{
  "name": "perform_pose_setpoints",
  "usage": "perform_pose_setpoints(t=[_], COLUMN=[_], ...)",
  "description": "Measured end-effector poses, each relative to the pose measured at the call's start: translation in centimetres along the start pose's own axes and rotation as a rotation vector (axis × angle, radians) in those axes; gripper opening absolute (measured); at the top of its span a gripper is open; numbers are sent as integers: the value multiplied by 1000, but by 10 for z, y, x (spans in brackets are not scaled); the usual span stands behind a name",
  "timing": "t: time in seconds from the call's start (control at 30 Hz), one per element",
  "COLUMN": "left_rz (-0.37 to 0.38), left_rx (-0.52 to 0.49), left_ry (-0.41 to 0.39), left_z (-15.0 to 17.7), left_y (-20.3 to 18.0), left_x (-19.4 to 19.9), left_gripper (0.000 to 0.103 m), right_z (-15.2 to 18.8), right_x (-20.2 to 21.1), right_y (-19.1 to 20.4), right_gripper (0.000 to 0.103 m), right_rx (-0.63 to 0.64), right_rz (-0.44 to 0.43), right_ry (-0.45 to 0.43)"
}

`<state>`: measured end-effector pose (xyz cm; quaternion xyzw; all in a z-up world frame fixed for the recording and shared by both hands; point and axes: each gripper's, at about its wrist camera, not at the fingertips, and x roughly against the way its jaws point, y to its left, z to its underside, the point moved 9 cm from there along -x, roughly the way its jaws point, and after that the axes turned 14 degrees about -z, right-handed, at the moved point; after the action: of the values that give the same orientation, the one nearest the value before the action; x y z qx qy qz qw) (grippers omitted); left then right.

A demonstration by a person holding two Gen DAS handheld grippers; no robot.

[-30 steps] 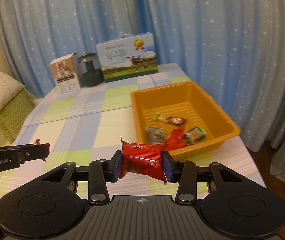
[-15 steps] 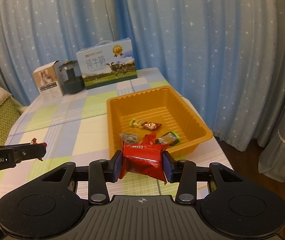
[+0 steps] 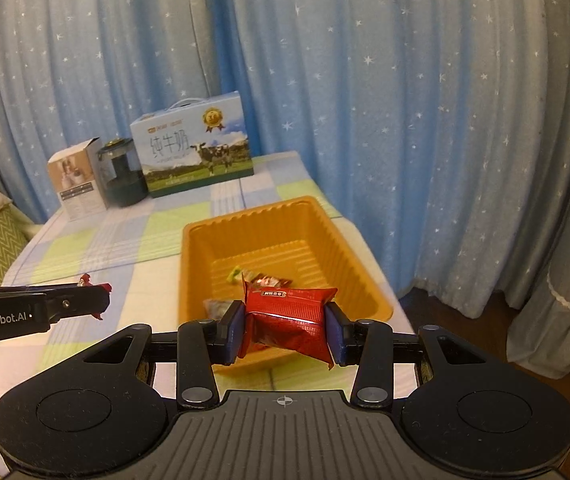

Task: Organize snacks
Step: 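Carry the red candy and red packet over the orange tray with both tools, then open both tools to drop the red candy and packet into the tray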

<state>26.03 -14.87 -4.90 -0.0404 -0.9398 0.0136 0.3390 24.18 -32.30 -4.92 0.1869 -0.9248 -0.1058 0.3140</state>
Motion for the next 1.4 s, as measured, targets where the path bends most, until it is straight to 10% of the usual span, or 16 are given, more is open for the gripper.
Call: perform_pose_setpoints(t=[0.7, 0.8, 1.4], left_rz=[28, 15, -86], left_rx=[-16, -9, 34], left_ry=[65, 65, 39], left_z=[-33, -35, -24], left_y=[-21, -18, 34], left_x=[-140, -151, -125], left_gripper=[22, 44, 75], right_z=[-38, -39, -45], right_x=[-115, -123, -154], right_y=[-64, -69, -60], right_gripper=[43, 43, 43], right_rx=[-13, -24, -58], right_rz=[-12, -16, -79], right_ry=[59, 61, 72])
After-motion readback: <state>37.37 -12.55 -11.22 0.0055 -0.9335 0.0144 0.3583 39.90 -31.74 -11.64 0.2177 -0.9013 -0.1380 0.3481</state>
